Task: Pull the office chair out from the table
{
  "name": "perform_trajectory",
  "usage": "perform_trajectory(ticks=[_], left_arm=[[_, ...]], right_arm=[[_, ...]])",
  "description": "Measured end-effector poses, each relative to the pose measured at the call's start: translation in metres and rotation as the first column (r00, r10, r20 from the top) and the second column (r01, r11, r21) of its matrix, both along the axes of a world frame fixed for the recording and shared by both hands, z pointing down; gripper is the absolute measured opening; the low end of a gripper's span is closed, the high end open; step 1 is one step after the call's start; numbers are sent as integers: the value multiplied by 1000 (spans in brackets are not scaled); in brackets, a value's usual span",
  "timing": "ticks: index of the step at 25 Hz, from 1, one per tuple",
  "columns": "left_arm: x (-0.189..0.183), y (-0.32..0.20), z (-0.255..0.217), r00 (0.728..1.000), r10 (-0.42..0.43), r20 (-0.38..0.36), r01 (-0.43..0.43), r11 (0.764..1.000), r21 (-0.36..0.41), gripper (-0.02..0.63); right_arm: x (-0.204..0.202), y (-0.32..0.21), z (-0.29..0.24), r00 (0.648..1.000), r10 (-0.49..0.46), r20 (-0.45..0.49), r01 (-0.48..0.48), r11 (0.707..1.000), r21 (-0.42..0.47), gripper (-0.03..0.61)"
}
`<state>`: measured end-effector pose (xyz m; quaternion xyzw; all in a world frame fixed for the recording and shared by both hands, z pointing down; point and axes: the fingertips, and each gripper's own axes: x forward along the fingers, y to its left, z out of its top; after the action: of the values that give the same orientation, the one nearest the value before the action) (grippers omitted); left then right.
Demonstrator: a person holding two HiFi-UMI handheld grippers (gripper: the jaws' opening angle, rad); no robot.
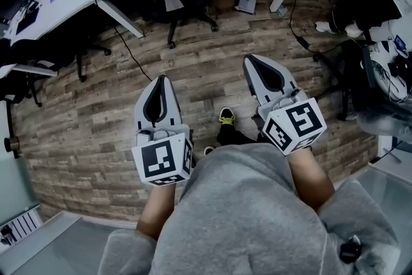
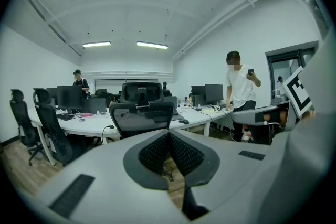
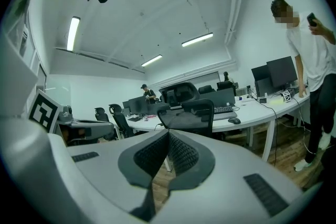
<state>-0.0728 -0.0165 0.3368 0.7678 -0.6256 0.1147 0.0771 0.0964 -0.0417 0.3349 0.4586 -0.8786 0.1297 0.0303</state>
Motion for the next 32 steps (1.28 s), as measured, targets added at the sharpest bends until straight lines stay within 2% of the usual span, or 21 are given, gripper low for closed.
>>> perform_trajectory(ticks=[15,32], left_arm=[[17,-33,-8,999,-37,35,37,999,17,11],[25,-37,-17,998,-46,49,44,998,46,11]], right_arm=[[16,-36,-2,999,-32,12,31,999,24,29],[21,-42,-13,999,-47,21,46,997,63,29]])
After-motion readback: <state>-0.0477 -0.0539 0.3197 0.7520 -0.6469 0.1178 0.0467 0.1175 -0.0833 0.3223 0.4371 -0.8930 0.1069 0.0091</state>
